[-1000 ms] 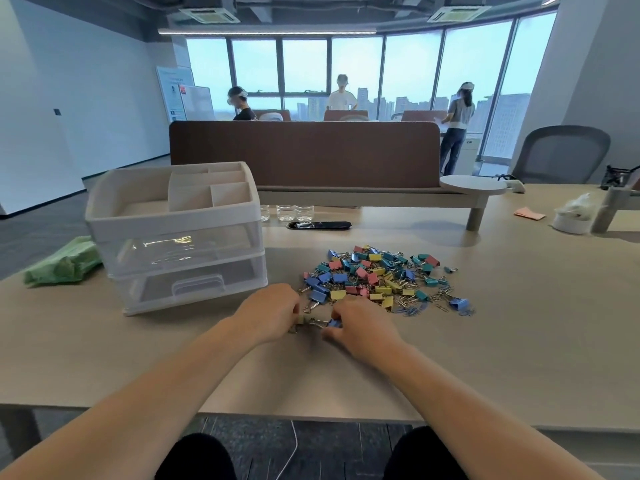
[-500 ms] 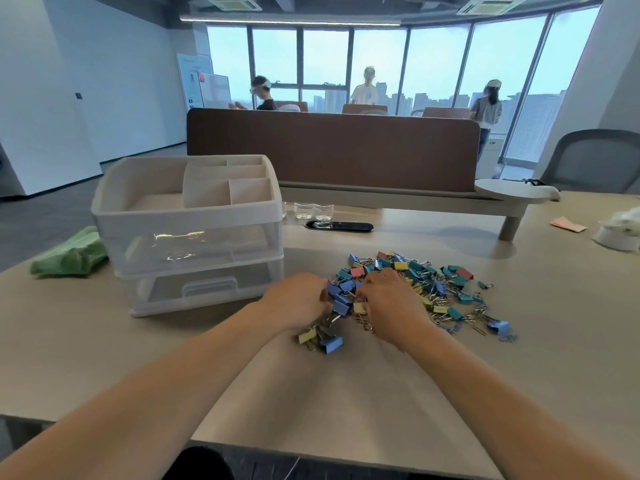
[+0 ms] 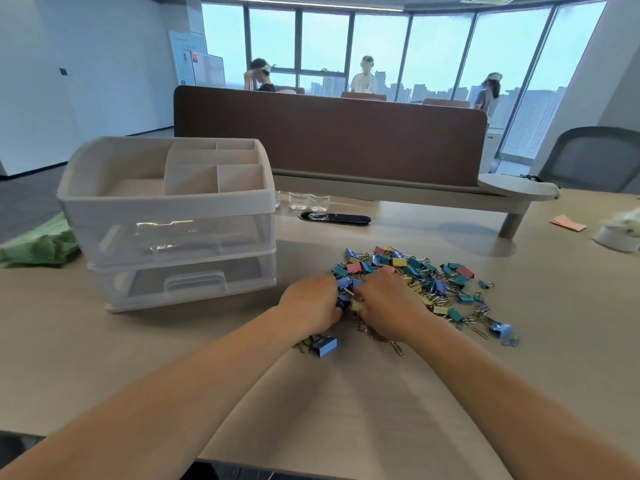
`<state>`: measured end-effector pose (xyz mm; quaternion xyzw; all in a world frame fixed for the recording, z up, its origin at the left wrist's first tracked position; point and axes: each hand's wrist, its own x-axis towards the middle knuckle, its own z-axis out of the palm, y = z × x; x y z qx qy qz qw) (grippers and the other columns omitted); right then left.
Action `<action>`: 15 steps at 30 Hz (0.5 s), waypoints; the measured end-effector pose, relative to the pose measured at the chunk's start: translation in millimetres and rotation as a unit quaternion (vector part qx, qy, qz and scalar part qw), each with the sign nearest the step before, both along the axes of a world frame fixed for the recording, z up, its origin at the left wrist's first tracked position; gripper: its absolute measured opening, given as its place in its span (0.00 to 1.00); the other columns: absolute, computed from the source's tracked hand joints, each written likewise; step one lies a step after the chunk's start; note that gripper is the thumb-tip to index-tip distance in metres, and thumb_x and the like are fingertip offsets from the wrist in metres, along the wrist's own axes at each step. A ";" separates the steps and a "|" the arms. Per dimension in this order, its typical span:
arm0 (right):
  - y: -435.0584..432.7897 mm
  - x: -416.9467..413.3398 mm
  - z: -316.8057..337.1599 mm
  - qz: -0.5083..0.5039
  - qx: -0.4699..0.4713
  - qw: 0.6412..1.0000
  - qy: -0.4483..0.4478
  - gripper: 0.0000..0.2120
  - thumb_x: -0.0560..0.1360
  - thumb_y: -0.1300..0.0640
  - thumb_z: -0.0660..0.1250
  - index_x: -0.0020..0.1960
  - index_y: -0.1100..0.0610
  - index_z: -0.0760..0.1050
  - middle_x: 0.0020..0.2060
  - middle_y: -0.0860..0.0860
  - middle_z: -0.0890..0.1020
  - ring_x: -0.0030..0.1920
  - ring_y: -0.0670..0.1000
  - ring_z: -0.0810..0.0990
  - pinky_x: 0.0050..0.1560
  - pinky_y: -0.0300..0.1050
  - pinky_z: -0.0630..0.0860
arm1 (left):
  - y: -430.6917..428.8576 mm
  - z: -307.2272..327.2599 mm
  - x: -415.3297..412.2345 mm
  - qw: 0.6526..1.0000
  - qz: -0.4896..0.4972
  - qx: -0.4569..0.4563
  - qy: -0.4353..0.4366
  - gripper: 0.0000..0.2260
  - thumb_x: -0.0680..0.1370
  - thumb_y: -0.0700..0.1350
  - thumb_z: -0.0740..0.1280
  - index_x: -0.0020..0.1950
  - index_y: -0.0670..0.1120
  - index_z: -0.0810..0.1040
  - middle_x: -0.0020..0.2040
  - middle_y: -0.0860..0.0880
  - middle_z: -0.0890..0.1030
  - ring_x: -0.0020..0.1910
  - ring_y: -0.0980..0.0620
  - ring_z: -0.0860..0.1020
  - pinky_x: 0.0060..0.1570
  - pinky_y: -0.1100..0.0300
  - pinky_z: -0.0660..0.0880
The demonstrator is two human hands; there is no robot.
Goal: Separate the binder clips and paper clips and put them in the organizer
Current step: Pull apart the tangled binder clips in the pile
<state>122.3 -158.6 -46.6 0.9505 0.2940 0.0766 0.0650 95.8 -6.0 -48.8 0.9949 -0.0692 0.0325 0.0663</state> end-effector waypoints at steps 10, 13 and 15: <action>-5.3 -12.6 15.7 -0.042 0.182 0.982 0.037 0.06 0.79 0.54 0.62 0.55 0.53 0.73 0.44 0.49 0.79 0.41 0.49 0.77 0.43 0.47 0.80 | 17.7 2.4 -7.9 0.996 -0.009 -0.084 0.009 0.08 0.74 0.47 0.65 0.44 0.42 0.77 0.40 0.43 0.79 0.38 0.46 0.77 0.35 0.54 0.72; -5.4 -21.7 13.9 -0.052 0.191 0.977 0.074 0.02 0.79 0.53 0.62 0.50 0.51 0.72 0.42 0.48 0.79 0.41 0.50 0.78 0.44 0.48 0.80 | 23.8 7.7 -17.3 0.995 -0.030 -0.087 0.041 0.06 0.74 0.47 0.67 0.42 0.46 0.74 0.37 0.47 0.76 0.36 0.49 0.74 0.34 0.54 0.70; -3.2 -30.7 8.2 -0.046 0.171 0.978 0.106 0.04 0.79 0.52 0.62 0.49 0.52 0.74 0.42 0.48 0.79 0.42 0.50 0.78 0.49 0.47 0.80 | 25.2 8.2 -26.5 0.995 -0.053 -0.053 0.071 0.07 0.75 0.46 0.67 0.38 0.46 0.73 0.36 0.48 0.74 0.34 0.50 0.73 0.32 0.57 0.68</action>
